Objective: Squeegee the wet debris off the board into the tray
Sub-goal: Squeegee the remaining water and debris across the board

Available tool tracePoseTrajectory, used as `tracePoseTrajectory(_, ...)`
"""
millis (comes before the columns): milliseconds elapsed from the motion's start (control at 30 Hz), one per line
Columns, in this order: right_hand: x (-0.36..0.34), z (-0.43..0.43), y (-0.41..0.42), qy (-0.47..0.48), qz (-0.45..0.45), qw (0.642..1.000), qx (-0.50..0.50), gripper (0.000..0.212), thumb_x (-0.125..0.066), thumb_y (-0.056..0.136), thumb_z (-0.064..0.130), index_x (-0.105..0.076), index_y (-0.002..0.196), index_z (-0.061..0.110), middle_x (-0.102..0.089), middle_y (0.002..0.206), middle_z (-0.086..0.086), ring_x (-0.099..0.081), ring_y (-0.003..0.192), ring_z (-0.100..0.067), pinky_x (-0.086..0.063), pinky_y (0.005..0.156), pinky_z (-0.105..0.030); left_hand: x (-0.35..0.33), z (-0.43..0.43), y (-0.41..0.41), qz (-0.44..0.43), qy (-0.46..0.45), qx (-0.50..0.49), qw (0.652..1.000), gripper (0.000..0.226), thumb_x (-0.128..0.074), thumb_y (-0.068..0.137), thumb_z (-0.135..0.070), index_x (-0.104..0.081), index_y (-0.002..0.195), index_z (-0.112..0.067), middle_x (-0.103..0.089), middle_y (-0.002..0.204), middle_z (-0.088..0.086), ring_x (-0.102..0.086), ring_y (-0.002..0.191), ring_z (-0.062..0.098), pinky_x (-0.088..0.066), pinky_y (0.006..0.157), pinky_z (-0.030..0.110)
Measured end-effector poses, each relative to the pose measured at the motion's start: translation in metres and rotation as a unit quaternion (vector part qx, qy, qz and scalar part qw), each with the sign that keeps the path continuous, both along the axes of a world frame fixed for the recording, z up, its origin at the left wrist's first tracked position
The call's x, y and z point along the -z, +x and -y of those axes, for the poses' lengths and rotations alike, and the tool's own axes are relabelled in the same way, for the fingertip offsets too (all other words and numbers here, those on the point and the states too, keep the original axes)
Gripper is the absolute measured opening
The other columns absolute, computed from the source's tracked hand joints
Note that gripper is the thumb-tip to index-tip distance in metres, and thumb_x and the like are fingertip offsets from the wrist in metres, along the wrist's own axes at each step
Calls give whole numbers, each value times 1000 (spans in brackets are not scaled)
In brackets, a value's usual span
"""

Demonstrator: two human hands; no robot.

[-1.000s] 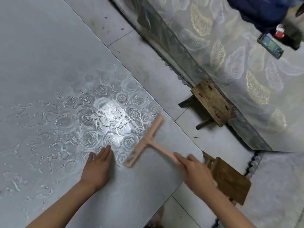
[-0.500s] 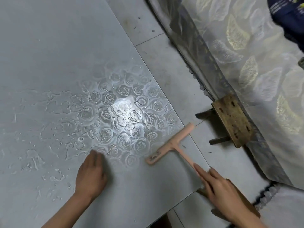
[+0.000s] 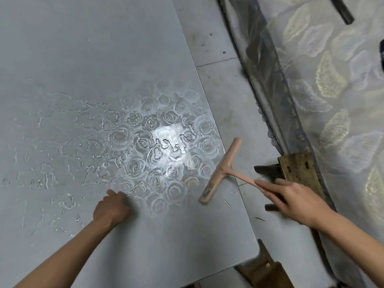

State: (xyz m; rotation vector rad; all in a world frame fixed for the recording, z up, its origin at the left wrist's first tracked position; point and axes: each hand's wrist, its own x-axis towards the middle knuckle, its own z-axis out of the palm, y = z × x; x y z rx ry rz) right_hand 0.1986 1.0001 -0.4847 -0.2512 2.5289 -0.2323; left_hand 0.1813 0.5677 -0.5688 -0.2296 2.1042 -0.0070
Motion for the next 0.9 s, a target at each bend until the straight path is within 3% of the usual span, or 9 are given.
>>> tracePoseTrajectory(133,24,37,-32,-30,-27,997,-65,43,-36,98,45,-33,141,49,-46,85,5,-61,81,-27,-46,65,-39,-1,9,-1,-9,-3,16,1000,54,-43,90,-21,-34,143,-15,-21,156,15,-50,124,30,-42,96,33)
tracePoseTrajectory(300,37,106,-85,-71,-50,987,-134,41,-30,99,47,-34,140,50,-50,91,2,-59,87,-27,-43,67,-36,3,16,10,-22,32,-12,999,53,-47,89,-19,-31,140,-17,-11,159,11,-45,129,27,-41,97,34)
tracePoseTrajectory(400,16,67,-92,-91,-49,988,-111,44,-27,93,56,-37,136,54,-49,82,8,-60,84,-23,-44,65,-34,4,28,18,-50,85,-63,993,51,-47,88,-13,-36,138,-14,-13,159,6,-39,135,25,-38,103,34)
tracePoseTrajectory(500,2,29,-88,-10,-2,989,-148,51,-21,89,60,-35,137,55,-49,82,7,-61,82,-20,-47,66,-33,5,43,26,-129,123,-111,978,58,-47,85,-5,-41,141,-15,-25,157,4,-32,140,21,-33,107,29)
tracePoseTrajectory(567,5,33,-80,10,5,989,-145,44,-31,95,51,-32,139,55,-49,83,7,-62,82,-22,-49,69,-37,4,48,28,-167,115,-109,973,62,-47,85,-5,-38,145,-18,-24,157,1,-30,142,20,-31,111,30)
tracePoseTrajectory(633,17,64,-82,-28,-15,989,-141,43,-34,98,46,-31,140,54,-48,86,6,-61,86,-24,-48,71,-38,4,51,29,-175,99,-111,973,64,-46,86,-6,-34,147,-19,-20,159,1,-26,143,21,-29,114,34)
tracePoseTrajectory(800,38,176,-117,-66,-59,972,-219,39,-29,100,45,-34,138,51,-42,86,2,-59,86,-30,-37,62,-34,1,50,39,-167,48,-118,978,61,-43,91,-12,-28,149,-17,-10,160,6,-22,145,24,-27,114,31)
tracePoseTrajectory(900,16,164,-128,-85,-103,964,-231,41,-25,96,52,-26,137,58,-43,79,6,-60,76,-26,-38,56,-34,-2,59,38,-186,36,-102,977,59,-42,91,-13,-28,149,-16,-6,161,10,-19,146,25,-22,116,29)
